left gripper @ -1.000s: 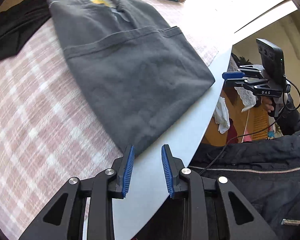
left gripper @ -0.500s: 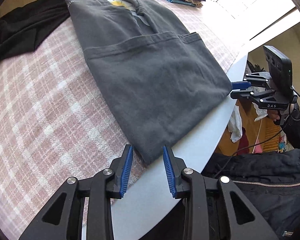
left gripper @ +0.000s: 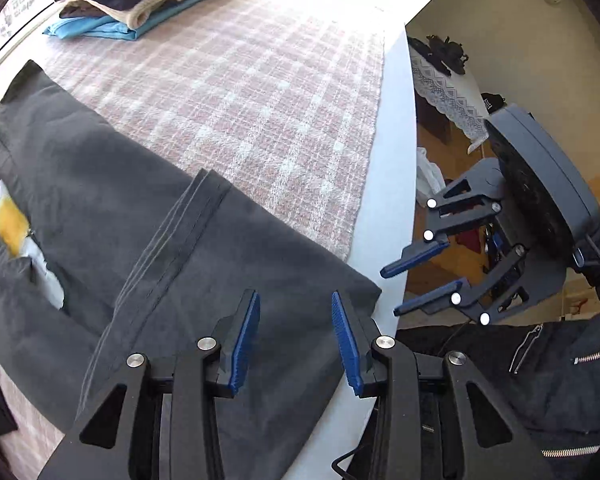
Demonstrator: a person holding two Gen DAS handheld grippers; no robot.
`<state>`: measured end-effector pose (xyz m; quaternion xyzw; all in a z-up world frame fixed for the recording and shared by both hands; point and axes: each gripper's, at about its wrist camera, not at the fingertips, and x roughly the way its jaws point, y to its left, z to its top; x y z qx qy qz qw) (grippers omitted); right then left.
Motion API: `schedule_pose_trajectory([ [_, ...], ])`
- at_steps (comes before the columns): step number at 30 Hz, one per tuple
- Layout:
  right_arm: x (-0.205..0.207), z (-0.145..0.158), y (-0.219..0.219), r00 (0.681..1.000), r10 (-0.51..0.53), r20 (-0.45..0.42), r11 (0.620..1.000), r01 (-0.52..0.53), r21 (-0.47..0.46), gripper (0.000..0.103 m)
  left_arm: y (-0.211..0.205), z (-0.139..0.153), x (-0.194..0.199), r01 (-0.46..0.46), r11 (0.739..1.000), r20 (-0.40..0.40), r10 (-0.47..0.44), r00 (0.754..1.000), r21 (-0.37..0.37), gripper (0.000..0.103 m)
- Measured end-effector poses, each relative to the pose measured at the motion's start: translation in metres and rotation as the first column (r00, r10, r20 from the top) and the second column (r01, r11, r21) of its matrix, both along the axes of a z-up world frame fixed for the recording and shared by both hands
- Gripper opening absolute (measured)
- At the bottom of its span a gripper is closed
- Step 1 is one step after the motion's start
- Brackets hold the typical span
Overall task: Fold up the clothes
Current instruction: 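Smooth the folded sweatshirt with both tools and withdraw them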
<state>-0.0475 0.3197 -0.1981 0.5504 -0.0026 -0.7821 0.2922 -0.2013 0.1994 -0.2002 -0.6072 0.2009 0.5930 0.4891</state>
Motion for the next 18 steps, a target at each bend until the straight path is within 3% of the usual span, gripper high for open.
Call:
schedule_pose_trajectory([
  [4, 0.001, 0.0, 0.007, 1.0, -0.007, -0.011, 1.0, 0.007, -0.026, 0.027, 0.024, -0.01, -0.009, -0.048, 0.997, 0.043, 0.051, 0.998, -0.058, 0.042],
  [8, 0.009, -0.001, 0.015, 0.999, 0.006, -0.032, 0.999, -0.007, -0.051, 0.027, 0.043, -0.014, -0.019, -0.116, 0.983, -0.029, 0.113, 0.993, -0.14, 0.042],
  [13, 0.01, -0.005, 0.026, 0.996, 0.074, -0.044, 0.993, -0.078, -0.085, 0.027, 0.045, -0.027, -0.023, -0.196, 0.956, -0.063, 0.187, 0.98, -0.219, 0.041],
  [18, 0.003, -0.003, 0.022, 0.982, 0.173, -0.072, 0.975, -0.181, -0.126, 0.027, 0.026, -0.032, -0.026, -0.285, 0.936, -0.041, 0.283, 0.958, -0.209, 0.017],
])
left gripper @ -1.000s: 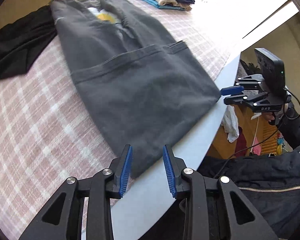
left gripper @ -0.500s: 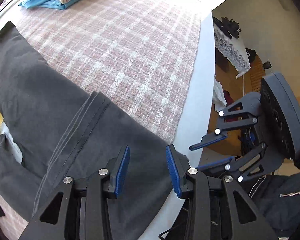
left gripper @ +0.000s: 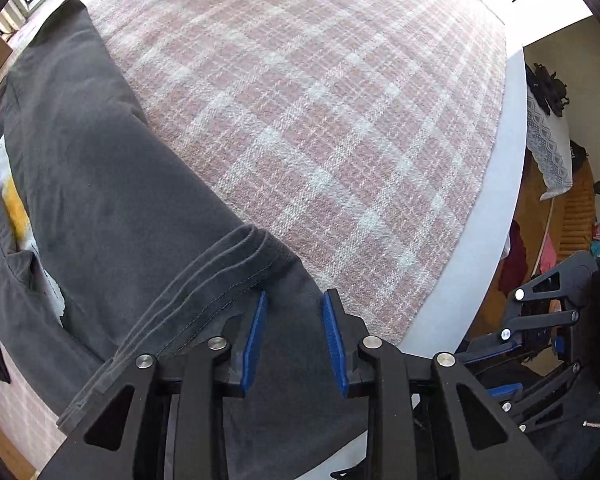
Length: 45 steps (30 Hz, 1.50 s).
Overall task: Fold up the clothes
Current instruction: 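Smooth the folded sweatshirt with both tools and withdraw them, then grasp the folded grey sweatshirt edge with the left tool while the right tool grasps beside it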
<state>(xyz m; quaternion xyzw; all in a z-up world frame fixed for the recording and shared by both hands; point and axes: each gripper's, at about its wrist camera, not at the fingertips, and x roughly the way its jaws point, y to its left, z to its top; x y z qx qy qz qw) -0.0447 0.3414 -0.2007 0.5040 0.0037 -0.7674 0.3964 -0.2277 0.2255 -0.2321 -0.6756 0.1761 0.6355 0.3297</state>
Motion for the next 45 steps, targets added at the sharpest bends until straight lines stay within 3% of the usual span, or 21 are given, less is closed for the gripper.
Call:
schedule_pose_trajectory([
  [12, -0.019, -0.014, -0.046, 0.976, 0.216, -0.012, 0.975, -0.215, 0.056, 0.027, -0.021, 0.004, 0.008, -0.078, 0.996, -0.015, 0.079, 0.997, 0.044, 0.014],
  [17, -0.023, -0.023, -0.053, 0.974, 0.226, 0.005, 0.97, -0.226, 0.091, 0.027, -0.032, 0.002, 0.007, -0.091, 0.995, -0.018, 0.092, 0.996, 0.051, 0.014],
  [23, -0.028, -0.032, -0.058, 0.968, 0.248, 0.029, 0.967, -0.249, 0.052, 0.027, -0.029, 0.001, 0.008, -0.098, 0.992, 0.004, 0.098, 0.995, 0.078, 0.014],
  [25, -0.029, -0.033, -0.053, 0.967, 0.248, 0.054, 0.967, -0.25, 0.039, 0.011, -0.028, -0.001, 0.003, -0.092, 0.992, 0.004, 0.092, 0.996, 0.081, 0.014],
  [27, -0.026, -0.028, -0.041, 0.962, 0.26, 0.081, 0.965, -0.261, 0.002, 0.004, -0.023, 0.001, 0.002, -0.073, 0.994, -0.013, 0.074, 0.997, 0.077, 0.014],
  [29, -0.024, -0.021, -0.029, 0.96, 0.258, 0.113, 0.966, -0.257, -0.019, 0.004, -0.02, 0.007, -0.001, -0.072, 0.993, -0.015, 0.074, 0.997, 0.098, 0.015],
  [31, -0.025, -0.012, -0.036, 0.978, 0.197, 0.065, 0.978, -0.201, 0.057, 0.005, -0.025, 0.019, 0.006, -0.075, 0.99, -0.029, 0.079, 0.996, 0.121, 0.017],
  [32, -0.028, -0.009, -0.039, 0.983, 0.177, 0.058, 0.982, -0.18, 0.051, 0.005, -0.027, 0.026, 0.01, -0.077, 0.988, -0.037, 0.083, 0.996, 0.132, 0.019],
  [34, -0.032, -0.008, -0.044, 0.987, 0.154, 0.044, 0.987, -0.155, 0.033, 0.005, -0.042, 0.039, 0.02, -0.066, 0.986, -0.058, 0.076, 0.995, 0.15, 0.022],
  [39, -0.044, -0.044, -0.071, 0.984, 0.153, 0.091, 0.98, -0.163, 0.115, 0.002, -0.093, 0.06, 0.046, -0.061, 0.985, -0.139, 0.085, 0.987, 0.163, 0.024],
  [41, -0.044, -0.048, -0.064, 0.983, 0.126, 0.13, 0.979, -0.145, 0.145, 0.002, -0.122, 0.059, 0.052, -0.108, 0.979, -0.116, 0.129, 0.985, 0.172, 0.024],
  [43, -0.04, -0.041, -0.065, 0.987, 0.117, 0.108, 0.977, -0.134, 0.164, 0.005, -0.157, 0.046, 0.063, -0.175, 0.968, -0.077, 0.191, 0.979, 0.179, 0.024],
  [45, -0.04, -0.034, -0.074, 0.99, 0.115, 0.081, 0.985, -0.125, 0.119, 0.005, -0.183, 0.028, 0.077, -0.24, 0.954, -0.038, 0.251, 0.967, 0.181, 0.024],
])
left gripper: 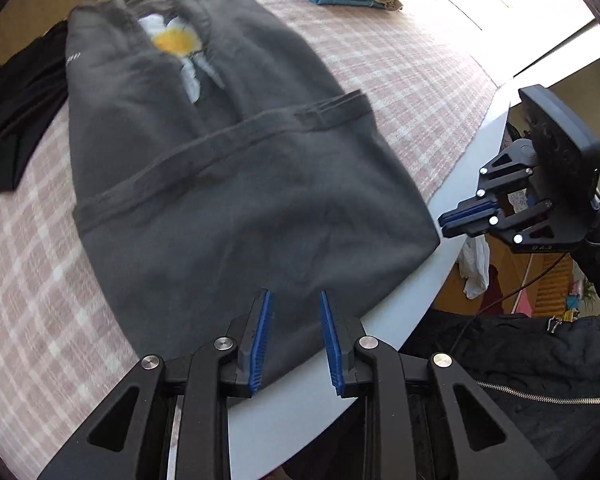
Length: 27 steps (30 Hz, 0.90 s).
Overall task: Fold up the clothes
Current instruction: 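Grasp the folded grey sweatshirt edge with the left tool while the right tool grasps beside it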
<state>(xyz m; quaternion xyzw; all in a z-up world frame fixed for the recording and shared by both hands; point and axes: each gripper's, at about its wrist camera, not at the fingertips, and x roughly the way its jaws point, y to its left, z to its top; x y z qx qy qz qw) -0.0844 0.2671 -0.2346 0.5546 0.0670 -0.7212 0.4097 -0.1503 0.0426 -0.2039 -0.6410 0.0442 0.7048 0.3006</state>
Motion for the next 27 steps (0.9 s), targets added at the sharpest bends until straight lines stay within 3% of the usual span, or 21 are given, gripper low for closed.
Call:
schedule_pose_trajectory([
  [1, -0.002, -0.001, -0.007, 1.0, -0.014, 0.004, 1.0, 0.014, -0.014, 0.005, -0.011, -0.008, 0.004, -0.027, 1.0, 0.002, 0.027, 1.0, -0.011, 0.024],
  [4, -0.013, -0.015, -0.023, 0.997, -0.064, 0.031, 0.997, 0.063, 0.04, 0.003, -0.045, -0.01, 0.016, -0.092, 0.994, 0.008, 0.091, 0.996, 0.061, 0.02],
  [6, -0.017, -0.015, -0.023, 0.993, -0.102, 0.057, 0.993, 0.097, 0.073, 0.004, -0.06, 0.0, 0.025, -0.099, 0.995, -0.039, 0.1, 0.994, 0.019, 0.02],
  [8, -0.014, -0.004, -0.02, 0.987, -0.16, 0.018, 0.983, 0.158, 0.094, 0.006, -0.071, 0.013, 0.04, -0.058, 0.997, -0.12, 0.052, 0.991, -0.045, 0.025],
  [13, -0.002, 0.01, -0.041, 0.98, -0.189, -0.055, 0.977, 0.194, 0.094, 0.015, -0.087, 0.016, 0.053, 0.012, 0.998, -0.143, -0.019, 0.989, -0.055, 0.029],
  [18, -0.002, -0.003, -0.071, 0.984, -0.161, -0.071, 0.97, 0.171, 0.175, 0.015, -0.071, 0.023, 0.049, 0.144, 0.989, -0.173, -0.135, 0.976, 0.045, 0.031],
  [20, -0.001, -0.005, -0.064, 0.983, -0.177, -0.056, 0.965, 0.185, 0.187, 0.015, -0.066, 0.009, 0.046, 0.183, 0.983, -0.139, -0.179, 0.974, 0.02, 0.034],
  [24, 0.002, -0.002, -0.05, 0.975, -0.217, -0.054, 0.951, 0.224, 0.211, 0.015, -0.075, 0.018, 0.055, 0.26, 0.965, -0.172, -0.263, 0.949, -0.041, 0.033],
  [26, 0.015, 0.009, -0.045, 0.977, -0.183, -0.105, 0.953, 0.202, 0.224, 0.017, -0.066, 0.027, 0.064, 0.346, 0.931, -0.253, -0.364, 0.896, -0.113, 0.033],
  [27, 0.023, 0.013, -0.045, 0.981, -0.153, -0.12, 0.957, 0.177, 0.23, 0.024, -0.065, 0.032, 0.068, 0.385, 0.914, -0.264, -0.406, 0.875, -0.129, 0.033],
])
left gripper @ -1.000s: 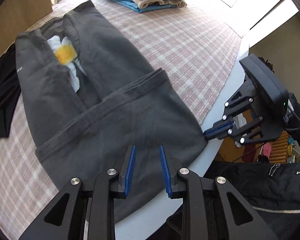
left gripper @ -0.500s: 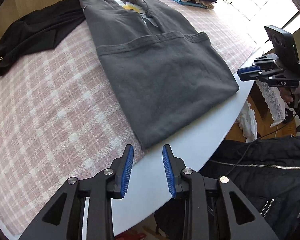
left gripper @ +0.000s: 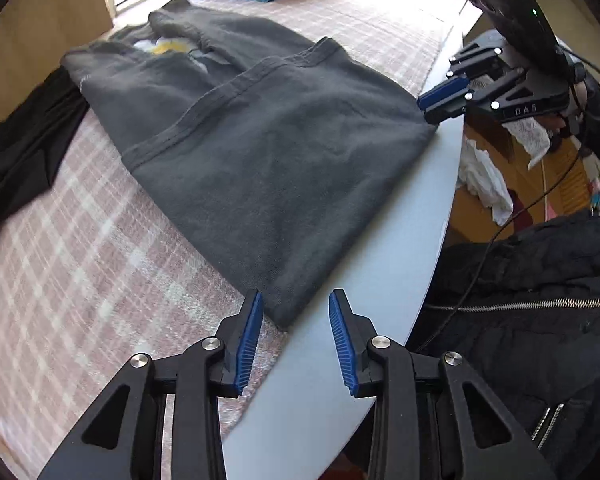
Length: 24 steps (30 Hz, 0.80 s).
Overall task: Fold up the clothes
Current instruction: 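Grasp the folded grey sweatshirt edge with the left tool while the right tool grasps beside it, then lift the grey sweatshirt with both tools and carry it toward the clothes stack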
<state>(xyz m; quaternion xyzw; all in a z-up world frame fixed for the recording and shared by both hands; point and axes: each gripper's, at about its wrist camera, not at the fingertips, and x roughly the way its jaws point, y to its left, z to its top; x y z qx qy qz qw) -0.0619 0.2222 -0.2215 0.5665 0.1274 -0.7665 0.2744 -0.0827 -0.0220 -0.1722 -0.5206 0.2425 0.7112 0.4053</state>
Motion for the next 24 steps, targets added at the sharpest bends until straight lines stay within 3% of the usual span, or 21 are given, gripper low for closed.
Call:
schedule_pose_trajectory([
  [1, 0.006, 0.002, -0.001, 1.0, 0.029, -0.008, 1.0, -0.029, 0.009, 0.032, 0.001, 0.005, 0.003, 0.042, 0.999, -0.009, -0.042, 0.999, -0.009, 0.034],
  [3, 0.014, 0.003, -0.005, 0.996, 0.082, -0.023, 0.996, -0.081, 0.033, 0.039, 0.005, 0.007, 0.003, 0.102, 0.995, -0.006, -0.102, 0.995, -0.016, 0.038],
  [13, 0.011, -0.025, -0.014, 0.984, 0.174, -0.038, 0.972, -0.165, 0.169, 0.039, 0.048, -0.038, -0.009, 0.238, 0.965, -0.006, -0.24, 0.971, -0.114, 0.038],
  [19, 0.004, -0.029, -0.012, 0.982, 0.185, -0.044, 0.972, -0.175, 0.158, 0.038, 0.05, -0.041, -0.024, 0.244, 0.968, 0.014, -0.244, 0.97, -0.063, 0.04],
  [20, 0.002, -0.029, -0.011, 0.982, 0.182, -0.046, 0.972, -0.173, 0.161, 0.035, 0.048, -0.041, -0.027, 0.239, 0.969, 0.013, -0.239, 0.971, -0.056, 0.037],
  [21, 0.0, -0.029, -0.01, 0.982, 0.182, -0.055, 0.969, -0.17, 0.178, 0.023, 0.045, -0.042, -0.03, 0.232, 0.971, 0.011, -0.232, 0.973, -0.049, 0.037],
  [22, -0.003, -0.029, -0.009, 0.983, 0.176, -0.054, 0.97, -0.164, 0.181, 0.017, 0.043, -0.042, -0.034, 0.225, 0.973, 0.009, -0.225, 0.974, -0.042, 0.027],
  [24, -0.012, -0.029, -0.004, 0.989, 0.148, -0.025, 0.978, -0.142, 0.151, 0.014, 0.036, -0.042, -0.045, 0.196, 0.98, 0.038, -0.195, 0.98, -0.015, 0.019],
])
